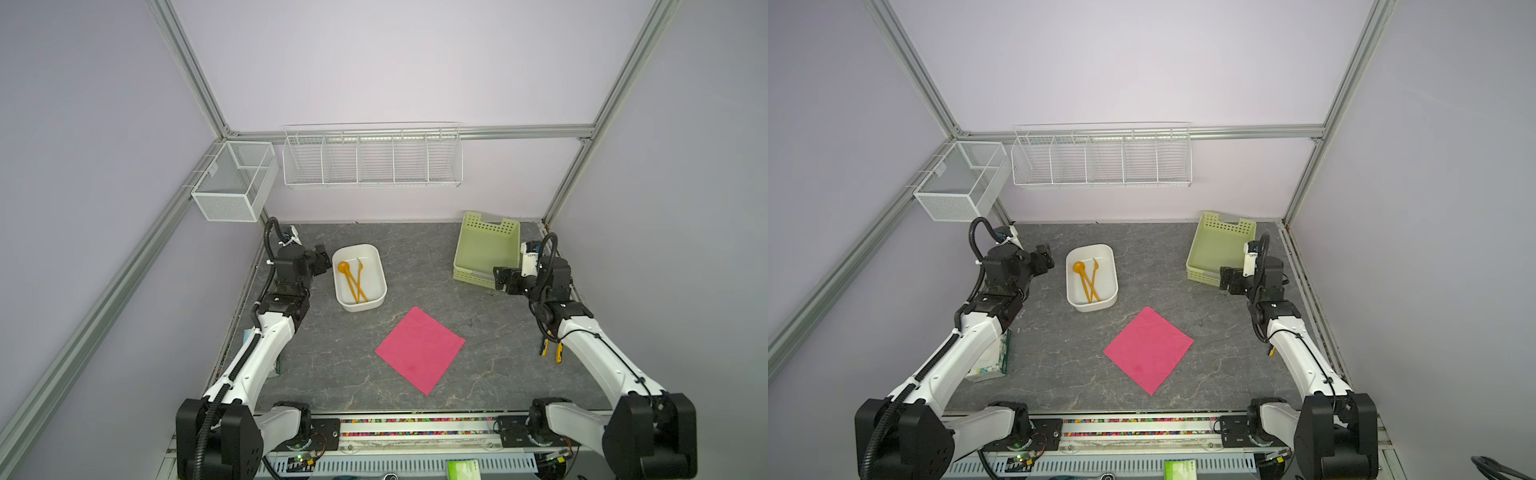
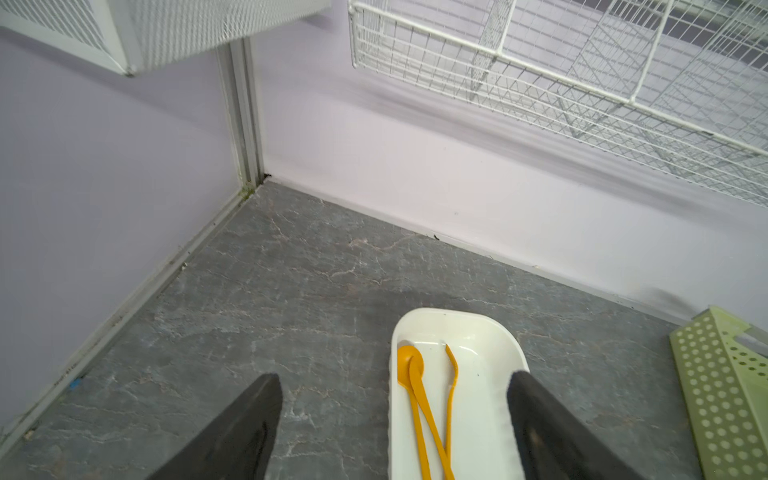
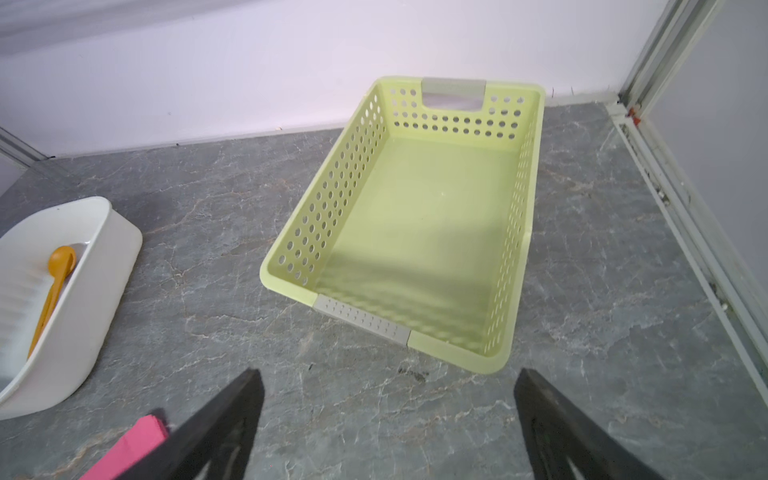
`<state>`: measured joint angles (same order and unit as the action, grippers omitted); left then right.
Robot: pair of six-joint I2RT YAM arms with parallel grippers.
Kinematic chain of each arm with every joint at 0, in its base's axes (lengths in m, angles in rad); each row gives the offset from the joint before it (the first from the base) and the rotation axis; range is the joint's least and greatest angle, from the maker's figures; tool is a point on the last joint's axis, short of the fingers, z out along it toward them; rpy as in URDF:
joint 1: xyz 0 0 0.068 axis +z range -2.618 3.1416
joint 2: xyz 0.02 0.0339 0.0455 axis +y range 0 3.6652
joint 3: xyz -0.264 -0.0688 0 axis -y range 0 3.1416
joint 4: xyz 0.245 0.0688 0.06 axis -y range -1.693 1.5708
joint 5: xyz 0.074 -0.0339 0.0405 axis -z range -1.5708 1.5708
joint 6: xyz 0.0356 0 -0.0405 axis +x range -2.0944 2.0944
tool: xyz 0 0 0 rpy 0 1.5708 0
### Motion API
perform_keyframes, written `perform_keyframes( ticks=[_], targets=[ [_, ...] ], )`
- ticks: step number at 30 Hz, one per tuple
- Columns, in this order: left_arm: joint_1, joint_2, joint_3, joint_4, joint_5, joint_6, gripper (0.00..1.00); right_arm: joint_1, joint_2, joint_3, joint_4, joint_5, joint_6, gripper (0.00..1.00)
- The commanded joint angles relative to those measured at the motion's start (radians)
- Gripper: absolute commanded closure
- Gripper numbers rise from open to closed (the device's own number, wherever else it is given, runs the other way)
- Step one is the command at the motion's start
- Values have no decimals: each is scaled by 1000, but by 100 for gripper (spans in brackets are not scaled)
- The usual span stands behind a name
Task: Place the utensils on the paper napkin and roll it up
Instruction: 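Move the left gripper over the white tub while the right gripper rises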
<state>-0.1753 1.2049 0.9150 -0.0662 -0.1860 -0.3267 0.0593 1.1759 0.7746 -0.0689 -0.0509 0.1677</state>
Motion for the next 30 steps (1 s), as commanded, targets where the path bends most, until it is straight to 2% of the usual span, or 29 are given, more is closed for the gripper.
perform_keyframes(
  ticks=[1, 5, 10, 15, 23, 30],
  targets=[
    [-17, 68, 88, -233, 87, -97, 18, 10, 31, 47, -160, -40, 118, 1],
    [-67, 166, 202, -353, 110, -96, 22, 35, 77, 89, -205, -103, 174, 9],
    [-126, 256, 292, -417, 115, -99, 24, 65, 132, 174, -298, -41, 207, 13],
    [-150, 319, 335, -435, 152, -115, 26, 102, 250, 286, -309, -74, 244, 21],
    [-165, 399, 405, -504, 190, -121, 29, 257, 531, 589, -394, -56, 240, 25],
    [-177, 517, 510, -625, 169, -134, 37, 366, 641, 711, -406, -54, 275, 25]
  ],
)
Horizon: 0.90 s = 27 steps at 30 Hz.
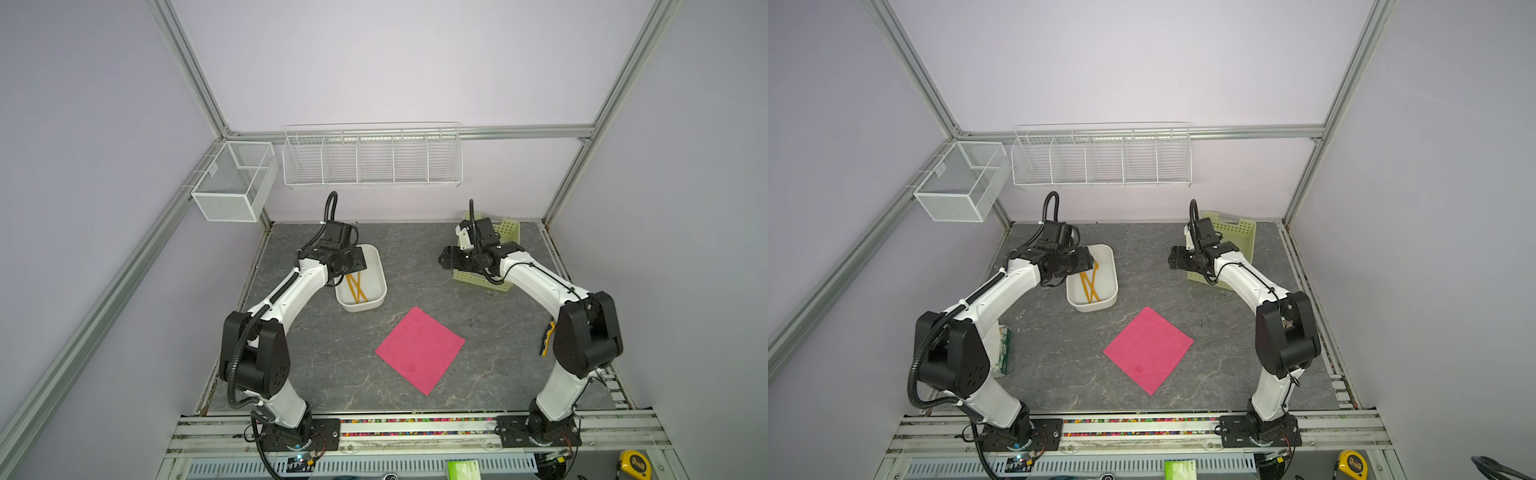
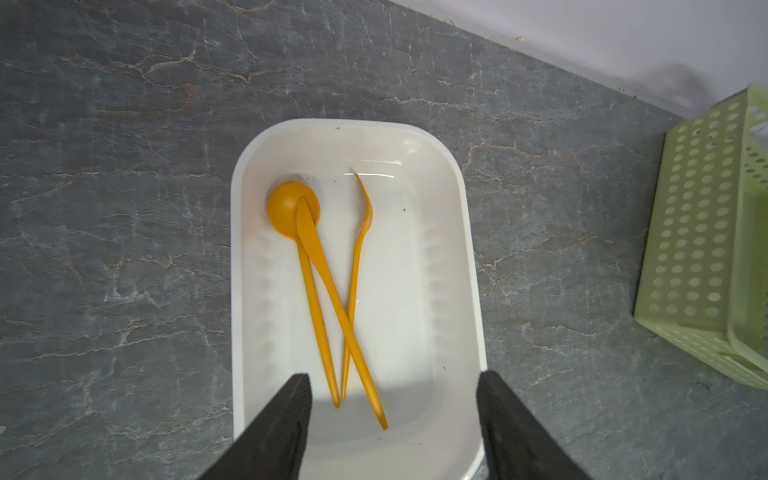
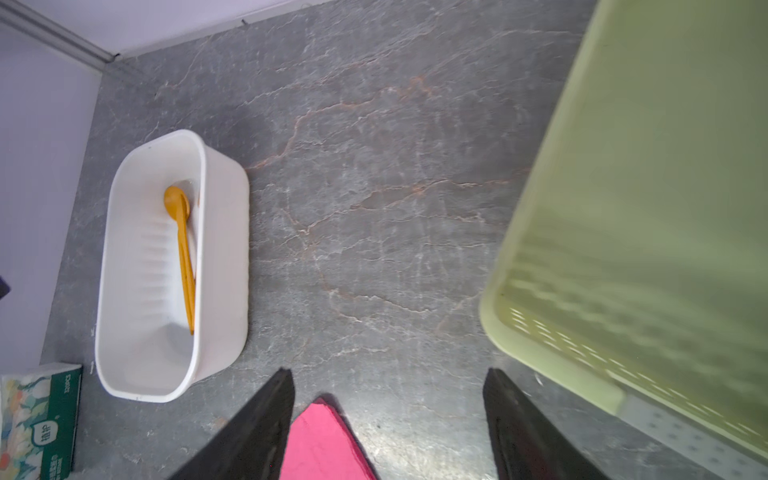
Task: Place the utensils on the paper napkin and roll it up
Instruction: 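Move the left gripper over the white tub while the right gripper rises, then lower the left gripper into the tub and close on the yellow spoon handle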
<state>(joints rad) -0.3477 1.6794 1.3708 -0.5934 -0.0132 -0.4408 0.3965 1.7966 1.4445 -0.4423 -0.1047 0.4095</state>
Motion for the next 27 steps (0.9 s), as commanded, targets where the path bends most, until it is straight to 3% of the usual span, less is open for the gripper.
perform_keyframes(
  ticks=[1, 11, 27],
  targets=[
    [-5, 69, 76, -124, -7, -15, 38, 42, 30, 52, -35, 2, 35, 25],
    [-3, 246, 213, -247, -128, -87, 62, 94, 45, 75, -64, 32, 40, 25],
    [53, 332, 173, -184, -78, -112, 75, 100, 17, 48, -74, 44, 39, 25]
  ],
)
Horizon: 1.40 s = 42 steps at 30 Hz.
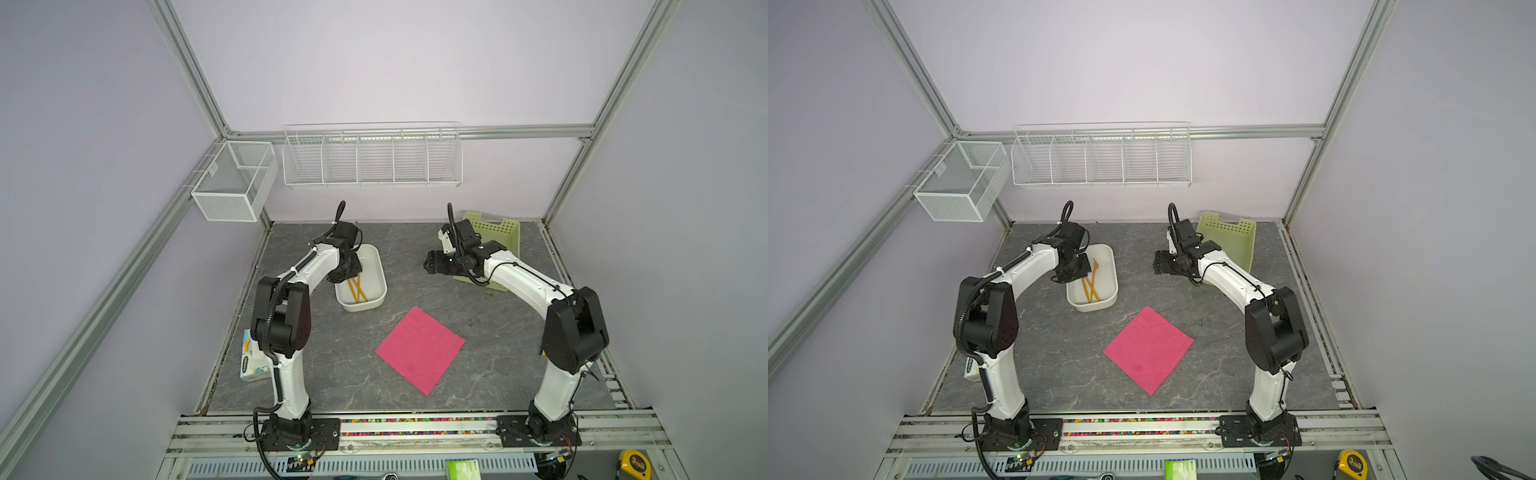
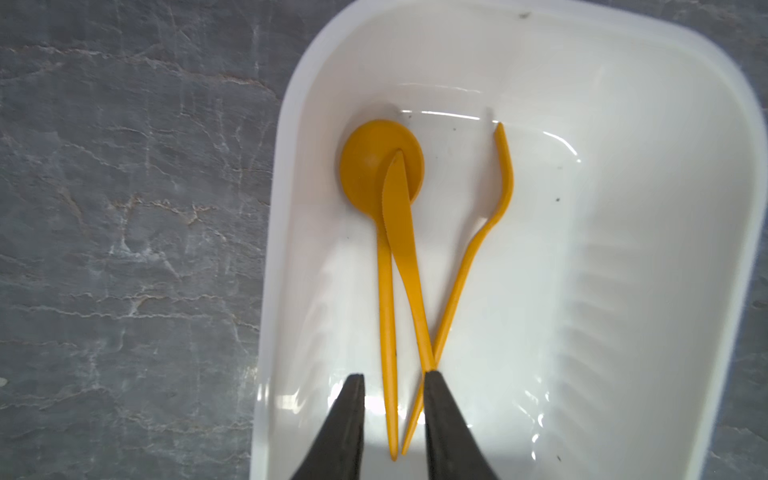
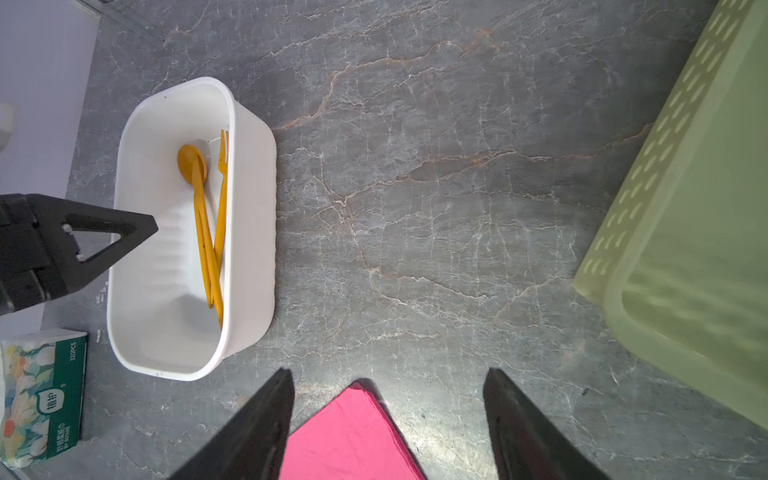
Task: Place the utensils on the paper napkin and roll it up
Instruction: 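Lower the left gripper into the tub and close on the yellow spoon handle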
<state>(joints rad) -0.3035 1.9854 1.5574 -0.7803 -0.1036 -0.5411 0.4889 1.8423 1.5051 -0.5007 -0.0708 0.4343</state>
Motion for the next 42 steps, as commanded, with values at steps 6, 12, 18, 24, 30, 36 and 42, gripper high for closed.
perform_keyframes(
  ticks=[6, 12, 18, 24, 30, 36, 42],
  targets=[
    [12, 58, -21, 32, 31, 1, 77, 8, -35, -18, -18, 5, 15, 24],
    [12, 99, 1, 26, 26, 8, 80, 8, -36, -20, -22, 0, 14, 24],
    [14, 130, 13, 14, 7, 18, 80, 7, -44, -31, -22, 0, 15, 24],
    [19, 149, 29, 14, 2, 64, 81, 7, -48, -39, -22, -1, 17, 23],
    [49, 168, 45, 2, 28, 139, 82, 8, -52, -41, -23, 3, 17, 23],
    [54, 179, 79, -42, -1, 240, 79, 10, -51, -49, -18, -7, 28, 23],
    [54, 178, 66, -33, 8, 280, 80, 11, -53, -48, -24, -6, 26, 23]
  ],
)
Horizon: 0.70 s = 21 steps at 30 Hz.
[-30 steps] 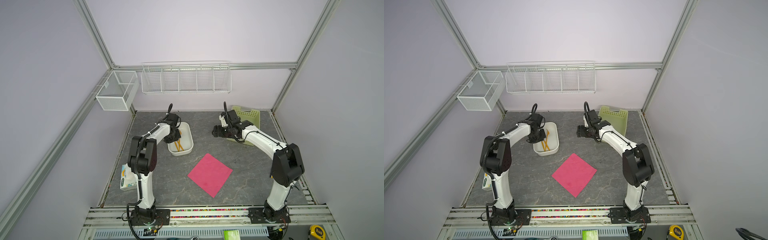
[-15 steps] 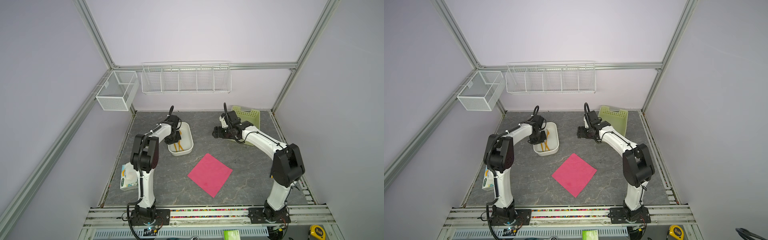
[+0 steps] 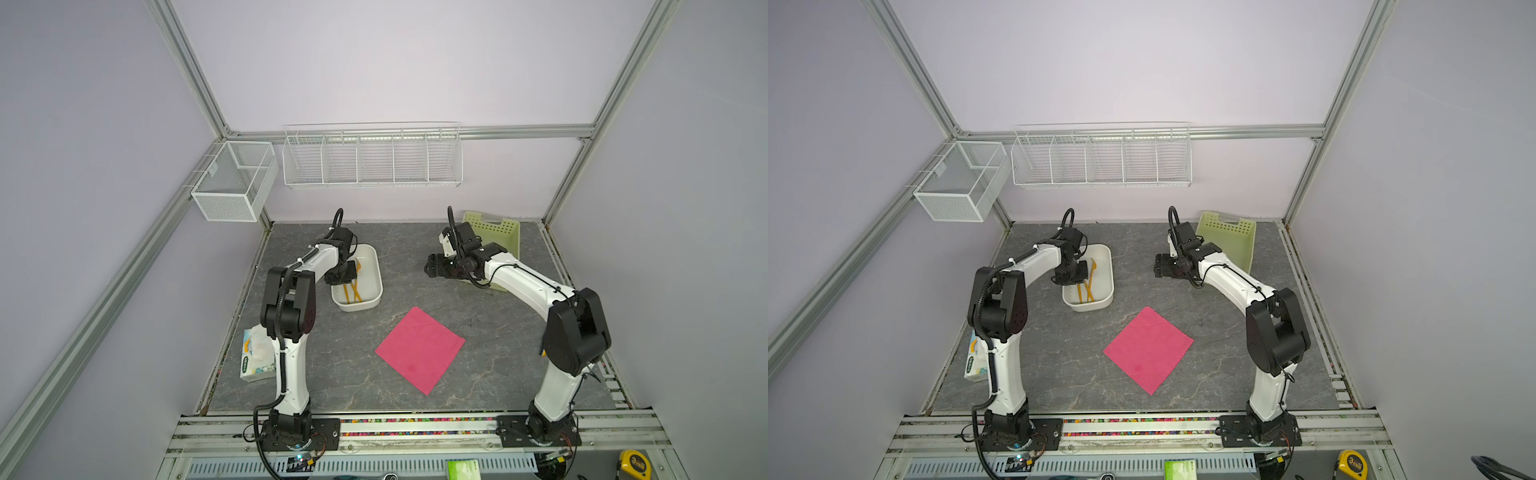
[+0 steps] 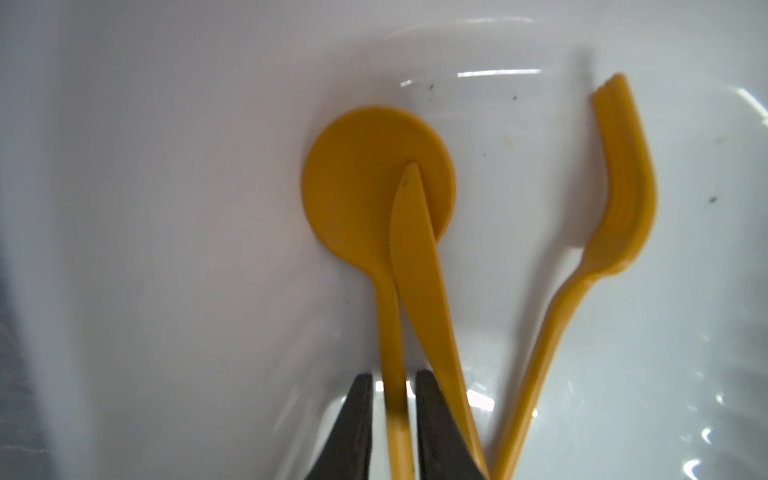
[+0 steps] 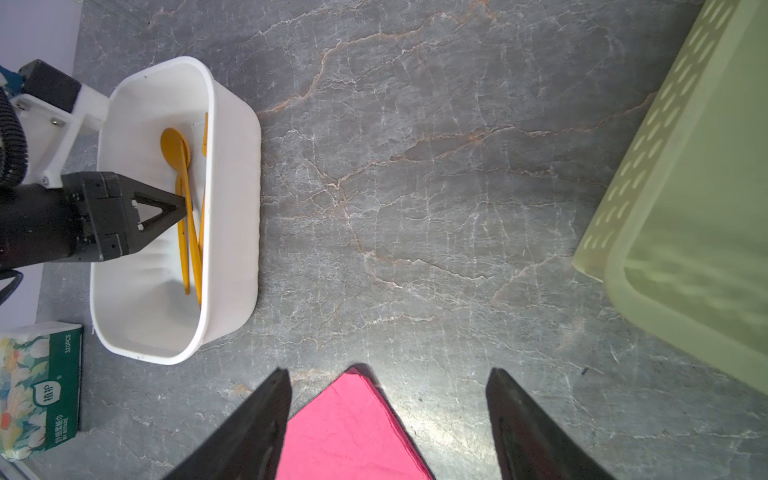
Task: Place the utensils on the paper napkin and roll it up
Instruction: 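Lower the left gripper into the tub and close on the yellow spoon handle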
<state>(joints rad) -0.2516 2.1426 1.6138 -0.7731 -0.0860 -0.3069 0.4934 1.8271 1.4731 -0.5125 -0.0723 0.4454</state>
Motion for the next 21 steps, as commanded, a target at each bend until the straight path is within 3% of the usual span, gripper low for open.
perform_keyframes(
  ticks=[1, 11, 21],
  targets=[
    [2, 22, 9, -38, -8, 48, 81, 7, -38, -17, -15, -3, 13, 23],
    [2, 8, 14, -25, 11, 59, 92, 8, -50, -25, -18, -4, 15, 22],
    [-1, -78, 8, -20, 35, 29, 95, 9, -76, -27, -23, 2, 16, 22]
  ],
)
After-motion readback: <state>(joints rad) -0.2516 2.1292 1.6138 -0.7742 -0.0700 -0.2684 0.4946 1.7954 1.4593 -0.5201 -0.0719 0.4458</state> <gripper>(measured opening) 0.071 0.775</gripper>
